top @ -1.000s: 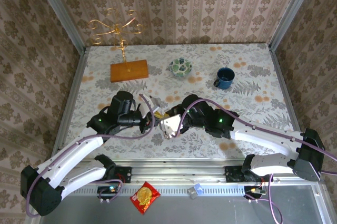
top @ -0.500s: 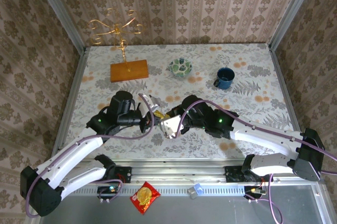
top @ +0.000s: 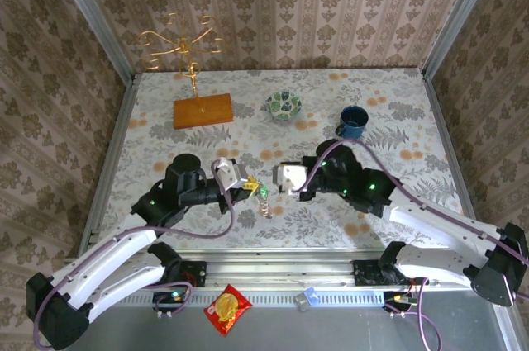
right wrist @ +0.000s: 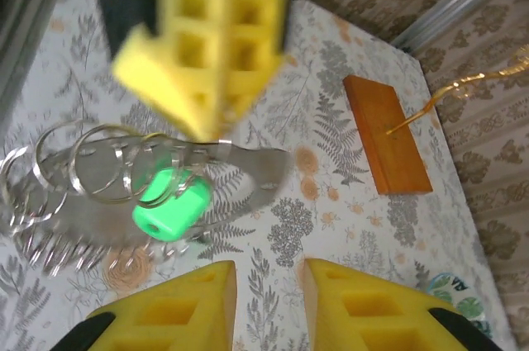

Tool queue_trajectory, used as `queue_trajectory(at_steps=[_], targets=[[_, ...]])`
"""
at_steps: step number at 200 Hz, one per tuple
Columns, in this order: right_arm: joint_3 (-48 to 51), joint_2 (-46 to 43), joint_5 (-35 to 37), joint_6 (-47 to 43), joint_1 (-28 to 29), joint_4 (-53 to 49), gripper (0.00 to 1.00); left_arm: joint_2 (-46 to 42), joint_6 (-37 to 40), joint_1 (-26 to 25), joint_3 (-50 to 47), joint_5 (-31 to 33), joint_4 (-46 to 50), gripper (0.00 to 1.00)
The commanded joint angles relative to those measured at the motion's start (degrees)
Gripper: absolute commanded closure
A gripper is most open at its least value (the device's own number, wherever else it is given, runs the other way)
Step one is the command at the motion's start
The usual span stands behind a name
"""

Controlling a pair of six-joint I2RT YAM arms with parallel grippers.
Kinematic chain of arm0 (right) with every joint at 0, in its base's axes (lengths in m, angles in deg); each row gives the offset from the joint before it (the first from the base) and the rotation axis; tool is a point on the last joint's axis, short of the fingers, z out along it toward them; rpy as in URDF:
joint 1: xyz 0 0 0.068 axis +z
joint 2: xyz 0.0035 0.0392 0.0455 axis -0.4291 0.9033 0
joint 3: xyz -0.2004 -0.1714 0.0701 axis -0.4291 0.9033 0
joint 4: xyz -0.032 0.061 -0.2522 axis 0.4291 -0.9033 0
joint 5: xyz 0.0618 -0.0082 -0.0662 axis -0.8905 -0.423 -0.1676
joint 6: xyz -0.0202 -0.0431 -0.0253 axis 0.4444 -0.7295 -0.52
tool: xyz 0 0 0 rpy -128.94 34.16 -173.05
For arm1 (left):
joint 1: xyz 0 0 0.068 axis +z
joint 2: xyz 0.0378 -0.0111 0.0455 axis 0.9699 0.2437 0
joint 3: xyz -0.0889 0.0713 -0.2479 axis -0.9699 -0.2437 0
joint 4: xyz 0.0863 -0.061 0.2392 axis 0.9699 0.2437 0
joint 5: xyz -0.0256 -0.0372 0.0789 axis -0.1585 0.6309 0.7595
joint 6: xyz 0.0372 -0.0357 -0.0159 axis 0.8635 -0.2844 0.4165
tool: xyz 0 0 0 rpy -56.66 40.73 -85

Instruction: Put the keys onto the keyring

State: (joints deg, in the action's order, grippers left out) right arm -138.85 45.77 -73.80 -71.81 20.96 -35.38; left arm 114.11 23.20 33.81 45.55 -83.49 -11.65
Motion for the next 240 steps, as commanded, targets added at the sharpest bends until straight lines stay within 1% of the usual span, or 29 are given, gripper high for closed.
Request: queue_trajectory(at_steps=[1, 25, 28, 42, 65, 86, 116, 175, 232, 240], targets=[[1.5, -0.8, -16.9, 12.9, -3.1, 2.7, 0.73, -1.4, 5.4, -0.6, -2.1, -2.1, -7.4, 1.0], [1.8, 0.5, -20.1, 16.6, -3.3, 6.7, 0.77, -1.5, 6.7, -0.6, -3.8, -3.2, -10.5, 1.0], [1.6, 0.9, -20.3, 16.9, -3.4, 7.0, 0.78, -1.5, 6.8, -0.6, -3.9, -4.6, -10.7, 1.0], [0.8, 2.2, -21.1, 17.0, -3.3, 7.1, 0.8, -1.3, 7.2, -0.6, -4.3, -5.9, -11.3, 1.0], [-0.3, 3.5, -21.8, 15.9, -3.3, 6.0, 0.8, -0.9, 7.7, -0.6, -4.6, -6.6, -11.4, 1.0], [-1.4, 4.9, -21.0, 13.6, -2.7, 3.4, 0.8, -1.0, 7.6, -0.6, -5.0, -6.6, -12.4, 1.0], [-2.0, 5.9, -18.6, 11.8, -1.8, 2.9, 0.8, -0.7, 7.6, -0.6, -5.1, -7.3, -12.7, 1.0], [-3.4, 7.6, -18.9, 10.4, -1.0, 1.8, 0.81, -0.4, 7.1, -0.6, -5.2, -7.6, -13.7, 1.0], [-3.9, 8.5, -19.5, 10.3, -0.6, 1.5, 0.84, -0.1, 6.0, -0.7, -5.8, -8.2, -16.5, 1.0], [-4.1, 8.6, -19.7, 10.2, -0.5, 1.3, 0.87, 0.0, 5.8, -0.7, -5.9, -8.1, -16.9, 1.0]])
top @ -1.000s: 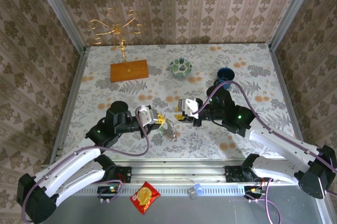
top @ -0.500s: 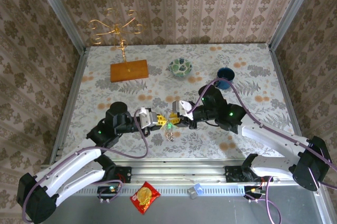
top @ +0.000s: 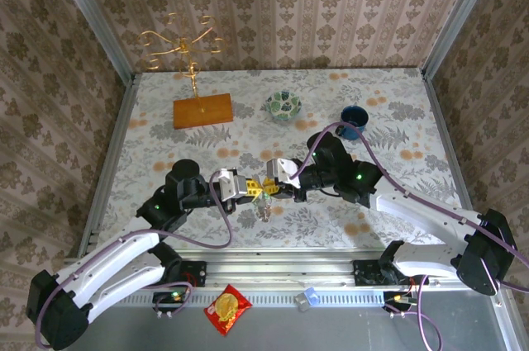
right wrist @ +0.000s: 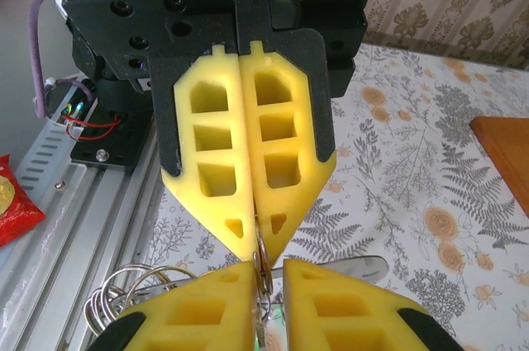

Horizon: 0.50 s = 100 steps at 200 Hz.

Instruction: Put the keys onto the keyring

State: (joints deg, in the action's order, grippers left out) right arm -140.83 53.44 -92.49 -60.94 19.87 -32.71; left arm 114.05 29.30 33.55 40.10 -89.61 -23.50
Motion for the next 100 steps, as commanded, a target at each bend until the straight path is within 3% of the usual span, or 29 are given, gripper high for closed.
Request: queue_trajectory(at_steps=[1, 18, 44, 62, 100], targets=[[-2.1, 1.0, -1.0, -0.8, 0.5, -1.5, 0.87, 0.1, -0.2, -0.5, -0.5, -2.0, -5.1, 1.0], [-2.3, 0.9, -1.0, -1.6, 0.6, -2.2, 1.0, 0.2, -0.6, -0.5, -0.5, -1.2, -4.8, 1.0], [-3.1, 0.4, 0.7, -3.9, 0.6, -4.9, 1.0, 0.0, -0.5, -0.4, -0.4, 1.5, -2.5, 1.0], [-4.1, 0.5, 2.5, -5.7, 0.6, -7.5, 1.0, -0.2, 0.0, -0.4, -0.2, 4.3, 0.0, 0.85], [-7.7, 2.0, 6.2, -9.5, 1.6, -14.3, 1.0, 1.0, 2.0, -1.0, 1.5, 6.7, 5.5, 0.8]])
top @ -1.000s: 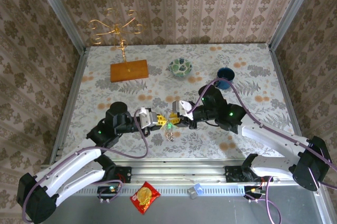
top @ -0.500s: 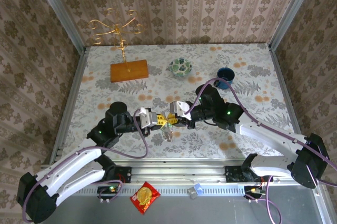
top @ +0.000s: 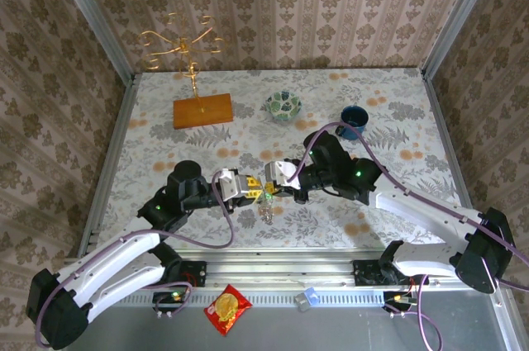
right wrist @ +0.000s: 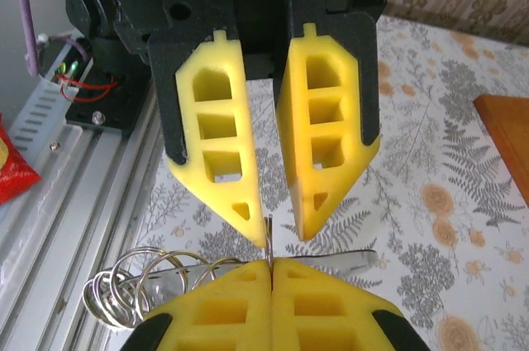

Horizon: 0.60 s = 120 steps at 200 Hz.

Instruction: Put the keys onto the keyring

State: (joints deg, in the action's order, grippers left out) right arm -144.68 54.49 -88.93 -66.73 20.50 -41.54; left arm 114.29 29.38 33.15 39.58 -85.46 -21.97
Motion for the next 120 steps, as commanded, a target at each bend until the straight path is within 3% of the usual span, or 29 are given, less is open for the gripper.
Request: queue_trajectory(at_steps=[1, 62, 93, 114, 120], targets=[[-3.9, 1.0, 2.7, -3.8, 1.0, -5.6, 1.0, 0.8, 2.0, -0.6, 2.0, 2.6, 4.1, 0.8], [-10.2, 5.0, 8.9, -8.9, 5.2, -12.9, 1.0, 2.4, 3.1, -1.4, 3.8, 2.9, 5.1, 0.86], [-12.1, 6.0, 9.4, -9.3, 6.1, -15.4, 1.0, 1.9, 2.9, -1.6, 3.8, 2.6, 4.8, 1.0], [-11.3, 5.6, 8.4, -7.7, 5.8, -14.0, 1.0, 1.0, 2.4, -1.6, 3.1, 2.4, 3.7, 1.0], [-10.6, 5.1, 7.6, -6.5, 5.4, -13.6, 0.93, 0.8, 2.0, -1.6, 2.8, 2.3, 3.0, 1.0]])
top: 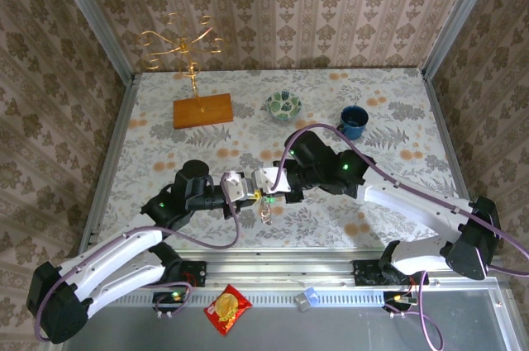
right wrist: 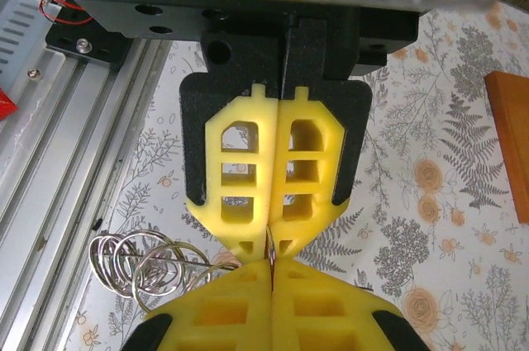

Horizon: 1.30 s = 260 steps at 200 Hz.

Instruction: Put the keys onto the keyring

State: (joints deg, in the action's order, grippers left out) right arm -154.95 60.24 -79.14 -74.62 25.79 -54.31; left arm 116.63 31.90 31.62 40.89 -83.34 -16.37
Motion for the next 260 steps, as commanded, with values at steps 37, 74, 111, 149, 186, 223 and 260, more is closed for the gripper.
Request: queue_trajectory(at_steps=[37, 74, 111, 149, 186, 223, 260], targets=[[4.1, -3.4, -9.8, 8.4, -4.6, 6.9, 0.74, -3.0, -1.8, -0.1, -0.9, -1.6, -6.6, 1.0], [6.4, -3.7, -13.2, 11.3, -6.5, 9.6, 0.76, -2.9, -1.9, -0.1, -2.3, -2.9, -8.8, 1.0], [7.2, -3.6, -14.9, 12.2, -6.9, 11.2, 0.78, -2.8, -2.0, -0.1, -2.9, -3.3, -10.3, 1.0], [7.4, -3.0, -16.9, 12.5, -6.9, 11.7, 0.81, -2.6, -2.2, 0.0, -3.0, -3.3, -11.1, 1.0], [6.4, -2.3, -16.8, 11.4, -6.9, 9.4, 1.0, -2.8, -3.0, -0.1, -3.1, -1.5, -11.4, 0.97], [4.0, -2.5, -10.4, 7.2, -5.9, 3.7, 1.0, -3.7, -1.4, -0.1, -2.1, 0.7, -5.7, 0.79], [0.5, -0.8, -3.8, 2.4, -3.0, -2.6, 1.0, -2.1, -0.6, -0.3, 0.0, 0.2, -2.4, 0.81]])
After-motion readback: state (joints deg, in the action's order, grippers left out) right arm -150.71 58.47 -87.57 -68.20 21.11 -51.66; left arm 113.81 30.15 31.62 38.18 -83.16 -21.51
